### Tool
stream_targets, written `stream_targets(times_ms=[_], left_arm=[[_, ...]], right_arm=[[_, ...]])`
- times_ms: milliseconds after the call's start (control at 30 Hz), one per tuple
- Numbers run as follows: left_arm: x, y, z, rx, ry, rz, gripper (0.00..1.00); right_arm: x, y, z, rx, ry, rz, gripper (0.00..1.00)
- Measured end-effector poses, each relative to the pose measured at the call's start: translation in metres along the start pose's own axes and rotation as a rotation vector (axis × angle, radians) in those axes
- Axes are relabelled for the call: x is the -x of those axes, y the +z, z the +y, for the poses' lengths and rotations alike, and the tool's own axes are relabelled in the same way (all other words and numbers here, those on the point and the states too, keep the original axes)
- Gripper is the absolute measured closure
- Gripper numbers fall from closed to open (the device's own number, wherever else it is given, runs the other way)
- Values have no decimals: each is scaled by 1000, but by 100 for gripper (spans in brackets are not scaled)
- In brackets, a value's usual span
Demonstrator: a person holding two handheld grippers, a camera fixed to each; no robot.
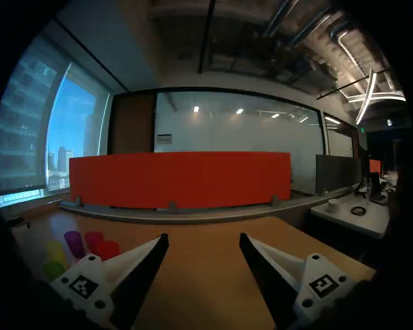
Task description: Pour water
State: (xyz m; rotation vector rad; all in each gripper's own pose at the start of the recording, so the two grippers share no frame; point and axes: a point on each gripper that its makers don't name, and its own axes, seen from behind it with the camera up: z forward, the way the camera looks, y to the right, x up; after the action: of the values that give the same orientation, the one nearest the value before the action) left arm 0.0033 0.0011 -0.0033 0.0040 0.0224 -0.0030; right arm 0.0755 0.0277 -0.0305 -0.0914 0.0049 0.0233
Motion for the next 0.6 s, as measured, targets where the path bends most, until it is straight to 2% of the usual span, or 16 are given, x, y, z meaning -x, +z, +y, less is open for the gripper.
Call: stream_targets(times_ms=[100, 600], left_arm=[[4, 2, 2, 8, 2, -23, 0], [3, 2, 2, 11, 2, -22, 1]], right_arm=[[1, -1, 0, -3, -5, -1, 0], [0, -8, 9, -26, -24, 27, 0]])
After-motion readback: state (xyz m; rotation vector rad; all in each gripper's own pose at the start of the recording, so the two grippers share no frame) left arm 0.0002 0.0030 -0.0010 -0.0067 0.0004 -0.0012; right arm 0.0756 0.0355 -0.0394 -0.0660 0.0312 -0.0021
